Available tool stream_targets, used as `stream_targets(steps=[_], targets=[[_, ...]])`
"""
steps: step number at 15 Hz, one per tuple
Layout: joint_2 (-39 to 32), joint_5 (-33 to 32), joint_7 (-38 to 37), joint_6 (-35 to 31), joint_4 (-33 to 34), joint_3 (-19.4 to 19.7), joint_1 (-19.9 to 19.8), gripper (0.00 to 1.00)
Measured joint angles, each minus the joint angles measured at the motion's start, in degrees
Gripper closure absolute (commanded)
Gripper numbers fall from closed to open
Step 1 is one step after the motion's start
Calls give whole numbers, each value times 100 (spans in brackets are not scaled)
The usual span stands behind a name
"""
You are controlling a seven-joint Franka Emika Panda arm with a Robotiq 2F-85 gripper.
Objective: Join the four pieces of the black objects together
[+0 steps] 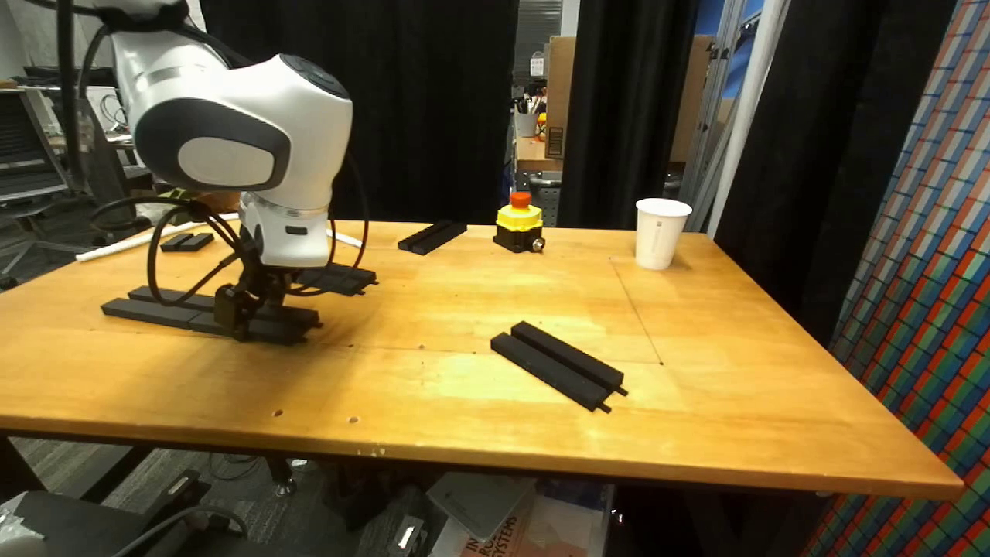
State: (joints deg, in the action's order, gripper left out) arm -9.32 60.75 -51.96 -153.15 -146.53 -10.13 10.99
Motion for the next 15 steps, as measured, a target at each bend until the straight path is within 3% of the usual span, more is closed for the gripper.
stream_targets(steps=[15], targets=[[-182, 308, 404, 143, 243, -53, 3, 54]])
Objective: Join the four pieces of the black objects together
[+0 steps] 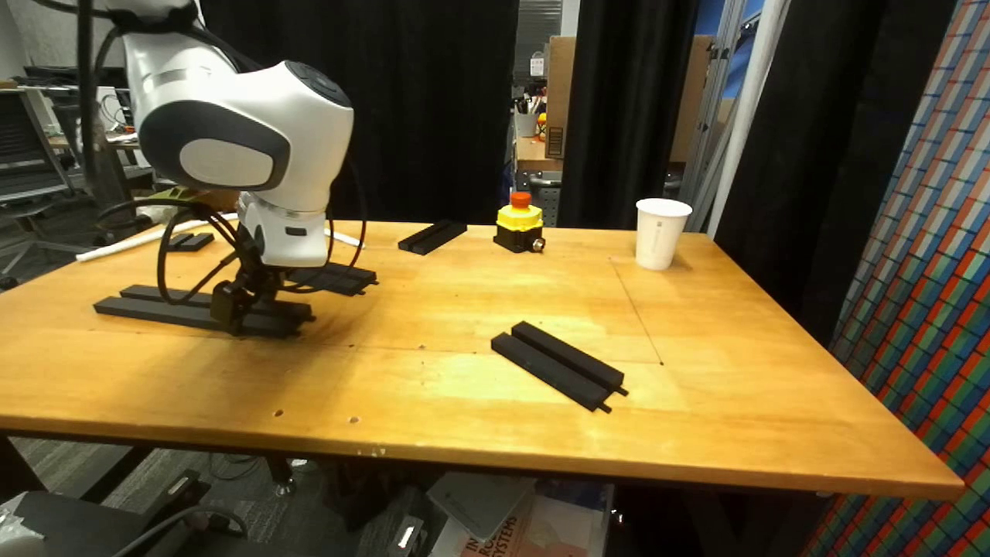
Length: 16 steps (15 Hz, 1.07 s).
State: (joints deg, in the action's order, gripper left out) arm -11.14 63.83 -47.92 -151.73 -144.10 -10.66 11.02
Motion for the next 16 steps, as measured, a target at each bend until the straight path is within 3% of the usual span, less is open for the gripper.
stream_targets(steps=[16], targets=[[-157, -137, -266, 379, 214, 136, -1, 54]])
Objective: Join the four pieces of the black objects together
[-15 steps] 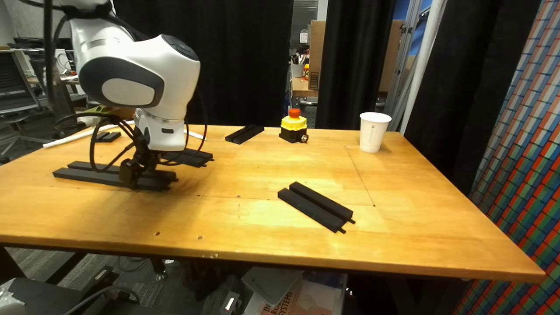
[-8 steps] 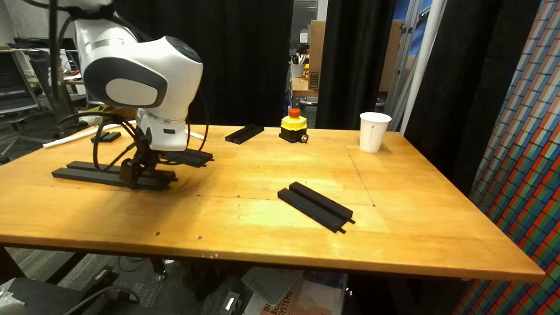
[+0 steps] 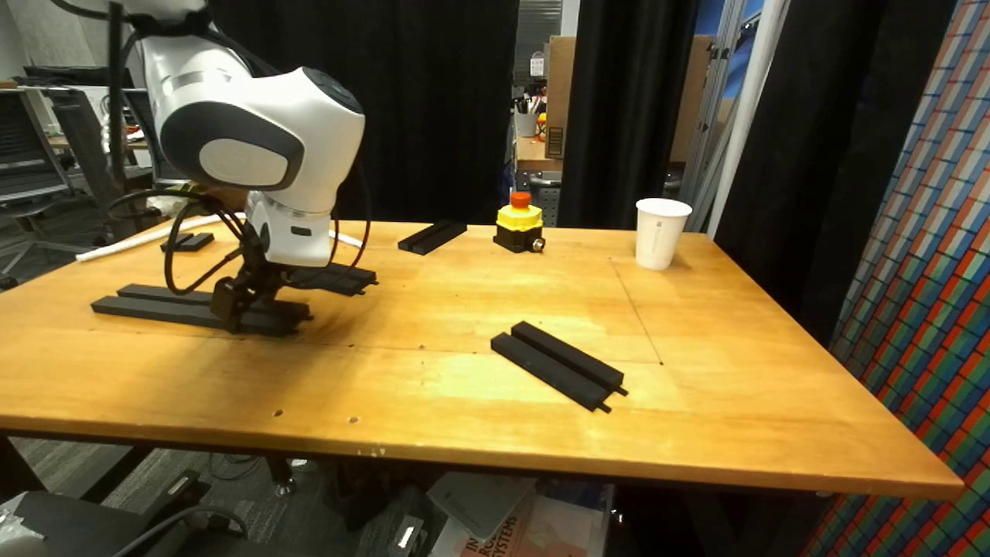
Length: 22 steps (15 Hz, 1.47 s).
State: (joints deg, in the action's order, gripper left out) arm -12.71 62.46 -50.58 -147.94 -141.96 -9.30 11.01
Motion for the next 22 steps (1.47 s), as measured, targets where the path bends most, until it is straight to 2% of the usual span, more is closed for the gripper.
stream_targets(steps=[1, 2, 3, 4, 10, 14, 18, 22], targets=[[-9, -6, -31, 13, 14, 0, 0, 54], [-19, -7, -56, 22, 30, 0, 0, 7], [-33, -7, -77, 30, 51, 0, 1, 7], [-51, -7, -95, 32, 70, -4, 3, 1], [-466, -59, -227, -2, 347, -13, 161, 0], [-442, -411, -604, -121, 340, 3, 261, 0], [-168, -1199, -1483, -140, 192, 33, 406, 0], [492, -2518, -2805, 148, -175, 42, 501, 0]])
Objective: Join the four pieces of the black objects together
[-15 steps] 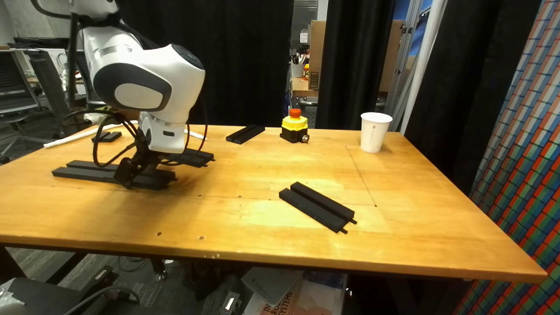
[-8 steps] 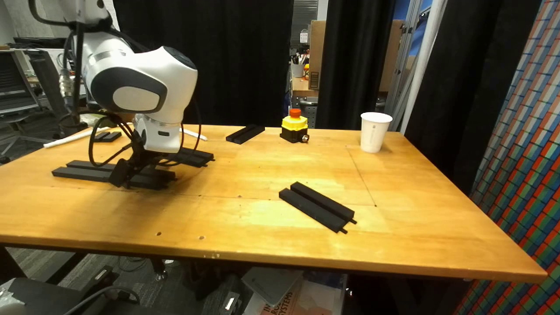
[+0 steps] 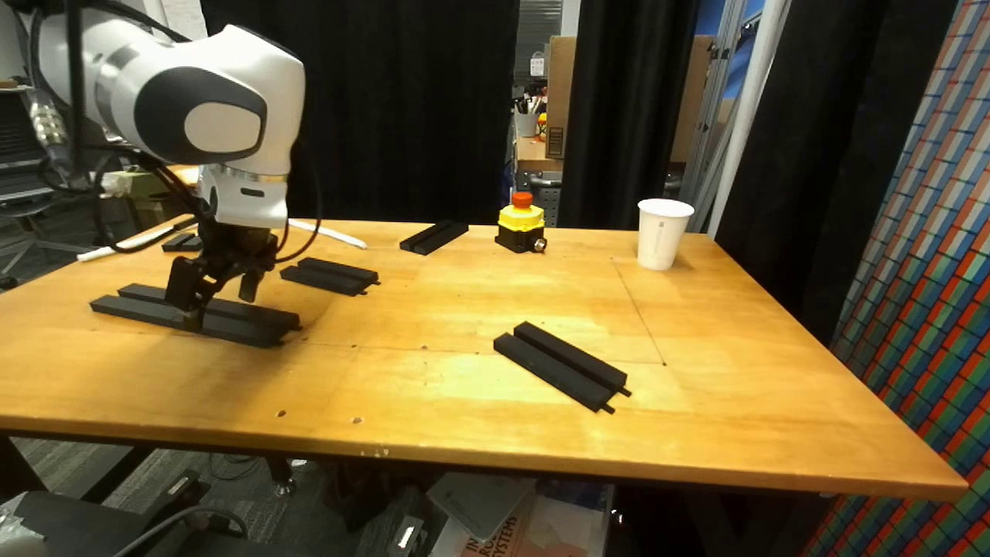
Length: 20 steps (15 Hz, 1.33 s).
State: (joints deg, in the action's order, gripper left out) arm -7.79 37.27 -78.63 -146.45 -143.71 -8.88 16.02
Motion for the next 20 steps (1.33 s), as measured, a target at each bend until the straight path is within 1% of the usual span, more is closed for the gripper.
stream_targets(steps=[2, 4, 5, 7, 8, 10, 13, 16, 20], targets=[[428, -942, -760, 319, -121, 57, -35, 0], [821, -1791, -1229, 762, -86, 135, -197, 0], [972, -2151, -1328, 983, -10, 180, -321, 0], [1120, -2637, -1312, 1310, 268, 281, -612, 0], [1113, -2751, -1245, 1367, 430, 331, -737, 0], [962, -2779, -1051, 1371, 773, 405, -933, 0], [514, -2762, -993, 1261, 1204, 424, -1028, 0], [36, -2776, -1022, 941, 1437, 368, -946, 0], [-506, -2824, -1305, 340, 1645, 350, -664, 0]])
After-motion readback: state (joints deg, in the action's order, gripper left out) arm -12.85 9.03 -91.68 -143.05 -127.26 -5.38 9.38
